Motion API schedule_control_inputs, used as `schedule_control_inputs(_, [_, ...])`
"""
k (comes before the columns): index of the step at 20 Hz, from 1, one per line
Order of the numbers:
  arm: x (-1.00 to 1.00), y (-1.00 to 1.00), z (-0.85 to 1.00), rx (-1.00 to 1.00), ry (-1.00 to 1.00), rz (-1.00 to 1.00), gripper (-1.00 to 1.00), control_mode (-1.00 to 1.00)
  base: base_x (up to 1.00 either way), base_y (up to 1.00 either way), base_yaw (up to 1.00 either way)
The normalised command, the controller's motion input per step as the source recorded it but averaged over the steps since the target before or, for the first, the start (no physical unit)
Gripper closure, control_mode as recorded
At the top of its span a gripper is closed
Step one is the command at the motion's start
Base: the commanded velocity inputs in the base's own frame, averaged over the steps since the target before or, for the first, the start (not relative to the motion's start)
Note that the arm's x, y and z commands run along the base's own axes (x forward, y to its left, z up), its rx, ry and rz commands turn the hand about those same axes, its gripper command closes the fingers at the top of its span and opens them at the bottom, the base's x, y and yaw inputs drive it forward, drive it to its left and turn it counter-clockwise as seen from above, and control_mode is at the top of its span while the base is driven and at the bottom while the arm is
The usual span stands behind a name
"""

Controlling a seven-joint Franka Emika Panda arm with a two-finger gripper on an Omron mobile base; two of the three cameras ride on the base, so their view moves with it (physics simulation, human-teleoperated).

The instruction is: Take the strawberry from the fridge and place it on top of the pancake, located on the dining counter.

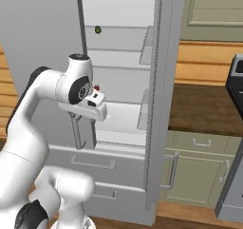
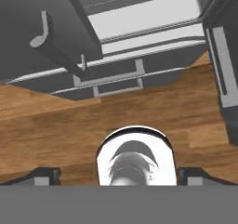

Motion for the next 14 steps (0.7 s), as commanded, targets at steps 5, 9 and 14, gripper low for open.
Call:
schedule_control_inputs(5, [0.62,0.75,-0.52,0.16,-0.16,-0.1,-1.0,-1.0,0.0,0.0,0.0])
schedule_control_inputs(9, [0.95,0.39,-0.24,-0.04,-0.09,-0.02,-1.0,-1.0,0.0,0.0,0.0])
schedule_control_inputs(14, [1.0,0.65,-0.41,-0.01,0.0,0.0,-1.0,-1.0,0.0,0.0,0.0])
